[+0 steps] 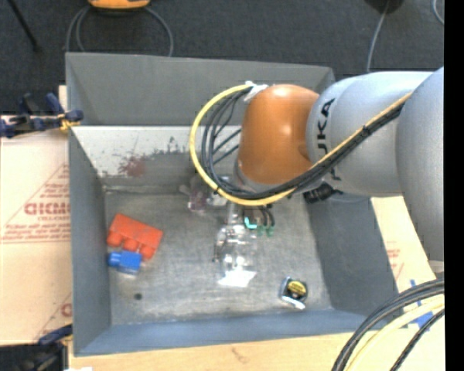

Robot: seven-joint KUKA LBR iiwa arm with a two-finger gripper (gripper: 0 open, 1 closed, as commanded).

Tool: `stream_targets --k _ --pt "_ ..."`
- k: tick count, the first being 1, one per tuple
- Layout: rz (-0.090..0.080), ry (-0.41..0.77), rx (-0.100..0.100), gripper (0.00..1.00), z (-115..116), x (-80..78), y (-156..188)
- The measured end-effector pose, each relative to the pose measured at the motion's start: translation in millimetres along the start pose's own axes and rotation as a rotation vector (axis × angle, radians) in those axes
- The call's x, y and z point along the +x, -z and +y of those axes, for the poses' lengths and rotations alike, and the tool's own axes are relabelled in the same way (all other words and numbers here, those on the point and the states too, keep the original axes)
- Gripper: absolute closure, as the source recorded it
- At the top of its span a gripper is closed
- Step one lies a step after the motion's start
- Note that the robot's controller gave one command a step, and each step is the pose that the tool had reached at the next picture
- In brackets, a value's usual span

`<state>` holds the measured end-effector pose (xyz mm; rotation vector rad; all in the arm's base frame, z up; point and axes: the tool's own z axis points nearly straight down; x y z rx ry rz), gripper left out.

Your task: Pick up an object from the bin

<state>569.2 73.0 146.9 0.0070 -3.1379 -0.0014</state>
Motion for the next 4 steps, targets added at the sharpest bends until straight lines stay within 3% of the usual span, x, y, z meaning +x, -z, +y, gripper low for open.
stream_targets --k 1,2,3,4 --pt "-0.014 0.429 0.005 0.0 -45 -14.9 81" --pt "-0.003 0.465 -0.001 0.0 -18 -52.2 -7" --pt "-0.01 0.538 0.003 0.0 -9 -81.8 -21" --pt "-0.014 0.503 0.002 0.0 -10 -84.6 -62"
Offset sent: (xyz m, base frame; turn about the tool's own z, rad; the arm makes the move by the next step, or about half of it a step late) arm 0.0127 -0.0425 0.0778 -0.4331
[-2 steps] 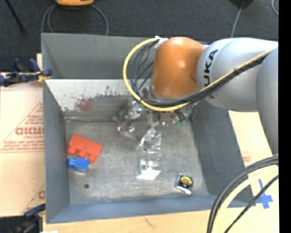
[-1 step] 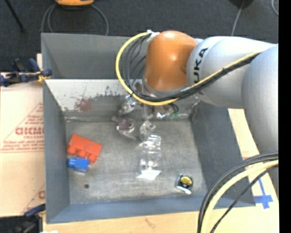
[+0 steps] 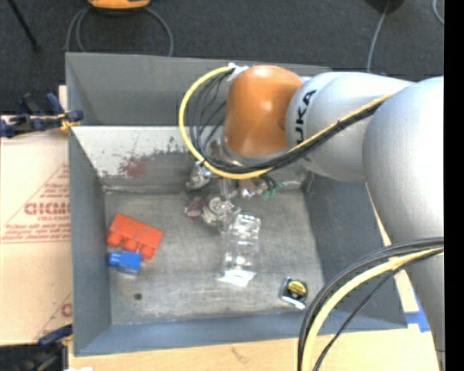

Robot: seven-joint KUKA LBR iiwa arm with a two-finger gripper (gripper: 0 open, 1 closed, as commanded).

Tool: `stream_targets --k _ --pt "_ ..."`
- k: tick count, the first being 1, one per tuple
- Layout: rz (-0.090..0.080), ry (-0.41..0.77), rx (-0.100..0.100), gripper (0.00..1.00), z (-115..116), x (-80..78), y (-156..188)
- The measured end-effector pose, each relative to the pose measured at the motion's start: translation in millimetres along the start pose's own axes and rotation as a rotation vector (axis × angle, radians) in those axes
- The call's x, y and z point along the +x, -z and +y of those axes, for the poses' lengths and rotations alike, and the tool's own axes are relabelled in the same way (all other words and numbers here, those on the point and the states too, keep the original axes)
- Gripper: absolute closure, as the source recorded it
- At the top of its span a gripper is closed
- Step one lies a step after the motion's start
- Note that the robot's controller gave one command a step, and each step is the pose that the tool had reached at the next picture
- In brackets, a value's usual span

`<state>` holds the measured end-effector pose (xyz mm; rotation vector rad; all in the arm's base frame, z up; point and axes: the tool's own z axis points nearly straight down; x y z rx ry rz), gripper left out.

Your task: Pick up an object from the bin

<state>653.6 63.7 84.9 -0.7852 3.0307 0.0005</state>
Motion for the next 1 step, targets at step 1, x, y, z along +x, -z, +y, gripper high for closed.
stream_targets --k 1 --pt "0.003 0.002 -0.005 0.0 -5.0 -0.6 -8.7"
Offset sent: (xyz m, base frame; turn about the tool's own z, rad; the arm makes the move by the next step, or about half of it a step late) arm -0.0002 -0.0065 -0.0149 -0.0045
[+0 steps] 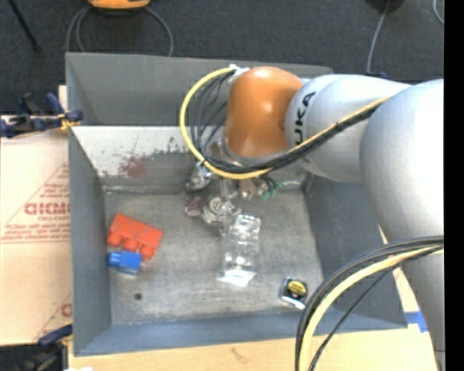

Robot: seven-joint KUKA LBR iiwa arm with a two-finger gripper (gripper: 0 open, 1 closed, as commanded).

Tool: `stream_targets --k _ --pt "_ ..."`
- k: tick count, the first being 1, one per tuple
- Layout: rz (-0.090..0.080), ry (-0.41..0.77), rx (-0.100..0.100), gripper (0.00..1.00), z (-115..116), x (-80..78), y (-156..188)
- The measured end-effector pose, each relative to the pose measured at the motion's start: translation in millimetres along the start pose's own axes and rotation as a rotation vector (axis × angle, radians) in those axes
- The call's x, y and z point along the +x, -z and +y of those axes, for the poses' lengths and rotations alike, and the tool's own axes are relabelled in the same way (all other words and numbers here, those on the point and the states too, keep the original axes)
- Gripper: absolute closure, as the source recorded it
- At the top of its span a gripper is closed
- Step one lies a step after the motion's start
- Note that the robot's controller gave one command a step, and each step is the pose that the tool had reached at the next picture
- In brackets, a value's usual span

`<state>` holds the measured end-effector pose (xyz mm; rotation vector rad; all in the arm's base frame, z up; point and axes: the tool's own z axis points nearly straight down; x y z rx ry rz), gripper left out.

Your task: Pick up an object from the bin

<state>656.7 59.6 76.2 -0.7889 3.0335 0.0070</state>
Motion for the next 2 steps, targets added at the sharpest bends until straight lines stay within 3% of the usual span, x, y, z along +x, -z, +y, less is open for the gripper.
stream_targets --k 1,2 --pt "-0.003 -0.003 0.005 1.0 -2 -0.5 2" --pt "-0.003 0.094 0.01 1.0 -11 58.7 210"
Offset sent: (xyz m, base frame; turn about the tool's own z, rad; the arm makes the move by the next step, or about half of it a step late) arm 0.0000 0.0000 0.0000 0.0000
